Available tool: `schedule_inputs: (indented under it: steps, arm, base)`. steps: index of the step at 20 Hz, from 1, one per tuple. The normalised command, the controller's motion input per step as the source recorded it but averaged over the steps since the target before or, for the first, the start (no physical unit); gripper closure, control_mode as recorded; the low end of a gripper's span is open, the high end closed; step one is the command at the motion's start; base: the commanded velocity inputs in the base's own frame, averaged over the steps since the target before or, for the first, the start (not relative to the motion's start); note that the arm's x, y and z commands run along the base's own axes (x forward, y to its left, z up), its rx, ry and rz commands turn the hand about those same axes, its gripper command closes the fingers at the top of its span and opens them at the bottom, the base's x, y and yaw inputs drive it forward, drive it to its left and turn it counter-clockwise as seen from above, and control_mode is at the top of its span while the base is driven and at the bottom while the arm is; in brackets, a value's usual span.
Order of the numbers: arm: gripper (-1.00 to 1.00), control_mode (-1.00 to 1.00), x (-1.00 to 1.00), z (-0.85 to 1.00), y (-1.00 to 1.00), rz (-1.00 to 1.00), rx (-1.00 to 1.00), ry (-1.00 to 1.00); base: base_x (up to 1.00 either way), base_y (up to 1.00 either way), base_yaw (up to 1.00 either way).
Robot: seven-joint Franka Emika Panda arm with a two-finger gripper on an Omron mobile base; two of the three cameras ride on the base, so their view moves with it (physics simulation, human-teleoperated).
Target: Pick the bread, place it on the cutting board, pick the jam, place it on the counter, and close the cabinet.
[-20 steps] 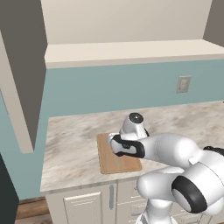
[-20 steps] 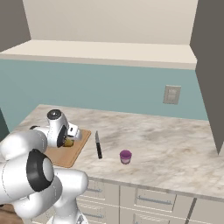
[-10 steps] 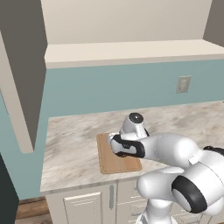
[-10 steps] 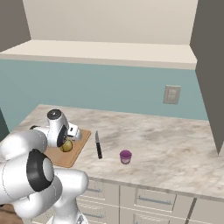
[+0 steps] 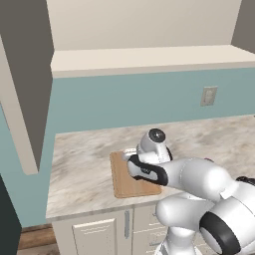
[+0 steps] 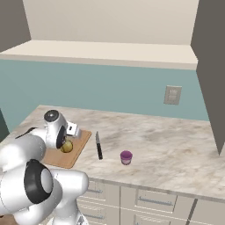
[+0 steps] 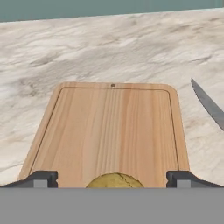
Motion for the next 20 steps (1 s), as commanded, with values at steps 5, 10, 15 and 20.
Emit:
schedule_inputs:
  steps: [5, 10, 15, 20]
  arm:
    - [-1.00, -1.00, 0.00, 0.44, 0.00, 0.00, 0.00, -0.07]
    - [-1.00, -1.00, 0.00, 0.51, 0.00, 0.00, 0.00, -0.07]
    - [-1.00, -1.00, 0.00, 0.50, 0.00, 0.00, 0.00, -0.06]
    - [-1.00, -1.00, -0.07, 0.46, 0.05, 0.00, 0.00, -0.07]
  base:
    - [0.00, 0.00, 0.00]
    - [0.00, 0.00, 0.00]
    - [0.00, 0.00, 0.00]
    - [0.00, 0.00, 0.00]
